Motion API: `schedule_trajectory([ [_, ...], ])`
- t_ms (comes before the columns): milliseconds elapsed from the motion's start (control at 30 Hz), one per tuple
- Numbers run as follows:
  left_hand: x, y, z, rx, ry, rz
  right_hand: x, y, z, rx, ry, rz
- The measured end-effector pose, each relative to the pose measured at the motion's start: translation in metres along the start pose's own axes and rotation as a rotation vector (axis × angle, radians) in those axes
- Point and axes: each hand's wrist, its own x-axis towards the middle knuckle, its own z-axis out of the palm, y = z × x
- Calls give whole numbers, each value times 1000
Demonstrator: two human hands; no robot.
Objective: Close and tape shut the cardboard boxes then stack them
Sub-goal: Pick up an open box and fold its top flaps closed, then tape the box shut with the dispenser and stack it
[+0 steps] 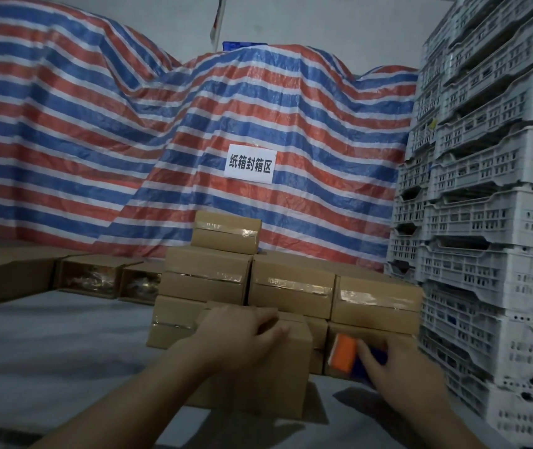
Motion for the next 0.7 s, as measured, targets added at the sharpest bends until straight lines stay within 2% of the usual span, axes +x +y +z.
schedule_trajectory([
  [133, 6, 0, -10, -346, -95, -190, 33, -35, -40, 303, 79, 13],
  [200, 8, -1, -19, -552, -106, -264, 54, -60, -62, 528, 36, -26],
  [300, 7, -3, -32, -845, -122, -301, 86, -100, -86, 864, -207, 39],
  [367, 6, -6, -41, -1001, -81, -336, 98, -126, -94, 991, -388, 36],
  [500, 9, -16, -47, -1226, -34, -430, 101, -158, -91, 902, -566, -117],
  [700, 19, -23, -51, -1423, -108, -532, 94, -171, -86, 725, -592, -224],
])
